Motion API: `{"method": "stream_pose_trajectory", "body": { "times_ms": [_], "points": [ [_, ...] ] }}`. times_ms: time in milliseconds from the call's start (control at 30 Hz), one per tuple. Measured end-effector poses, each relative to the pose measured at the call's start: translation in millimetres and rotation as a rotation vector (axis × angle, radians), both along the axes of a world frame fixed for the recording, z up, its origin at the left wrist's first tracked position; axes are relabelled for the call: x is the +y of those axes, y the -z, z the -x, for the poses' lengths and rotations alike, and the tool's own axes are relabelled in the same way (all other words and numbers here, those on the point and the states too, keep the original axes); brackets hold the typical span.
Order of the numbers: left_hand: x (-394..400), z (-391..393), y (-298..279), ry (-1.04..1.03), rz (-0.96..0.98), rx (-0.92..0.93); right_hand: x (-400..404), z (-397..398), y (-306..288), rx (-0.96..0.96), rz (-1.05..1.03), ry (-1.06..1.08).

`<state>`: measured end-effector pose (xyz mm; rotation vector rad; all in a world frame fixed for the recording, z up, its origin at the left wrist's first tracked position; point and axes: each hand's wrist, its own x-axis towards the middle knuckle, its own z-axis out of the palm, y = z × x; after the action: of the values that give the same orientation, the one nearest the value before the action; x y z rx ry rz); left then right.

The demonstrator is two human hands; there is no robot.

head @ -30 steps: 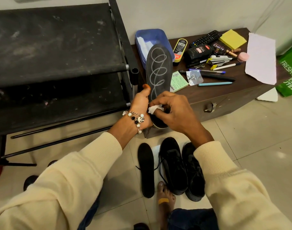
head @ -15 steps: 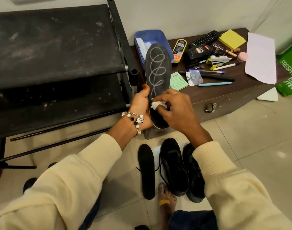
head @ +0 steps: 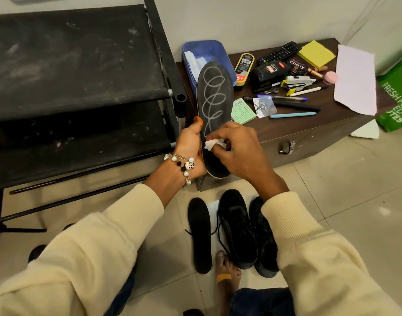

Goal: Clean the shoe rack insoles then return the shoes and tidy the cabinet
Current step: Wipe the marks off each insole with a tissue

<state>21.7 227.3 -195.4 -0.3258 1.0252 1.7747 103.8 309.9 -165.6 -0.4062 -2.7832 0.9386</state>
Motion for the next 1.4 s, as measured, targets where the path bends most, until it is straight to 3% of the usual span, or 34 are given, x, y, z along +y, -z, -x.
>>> {"method": "stream_pose_trajectory", "body": {
  "times_ms": [133, 367, 600, 667, 867, 1067, 1200, 1400],
  "points": [
    [0, 1, 0, 0.002, -0.017, -0.001, 9, -4, -5, -0.098, 0.061, -0.106],
    [2, -1, 4, 0.007, -0.045, 0.013, 16, -2, 5, -0.083, -0.172, 0.180],
    [2, 0, 5, -0.069, 0.040, -0.001, 1, -1, -4, -0.061, 0.021, -0.127],
    [3, -1, 3, -0.063, 0.039, -0.004, 3, -2, -5, -0.082, -0.005, -0.144],
    [7, -9, -2, -0.025, 0.034, 0.011, 13, 0, 3, -0.108, -0.265, 0.114],
    [5, -4, 1, -0.054, 0.060, 0.006, 1, 1, -3, -0.081, -0.104, -0.021],
    [4, -3, 0, -0.047, 0.044, 0.002, 5, -4, -9, -0.162, -0.052, -0.143],
    [7, -4, -3, -0.034, 0.019, -0.001, 15, -4, -3, -0.160, -0.243, 0.060]
  ]
}}
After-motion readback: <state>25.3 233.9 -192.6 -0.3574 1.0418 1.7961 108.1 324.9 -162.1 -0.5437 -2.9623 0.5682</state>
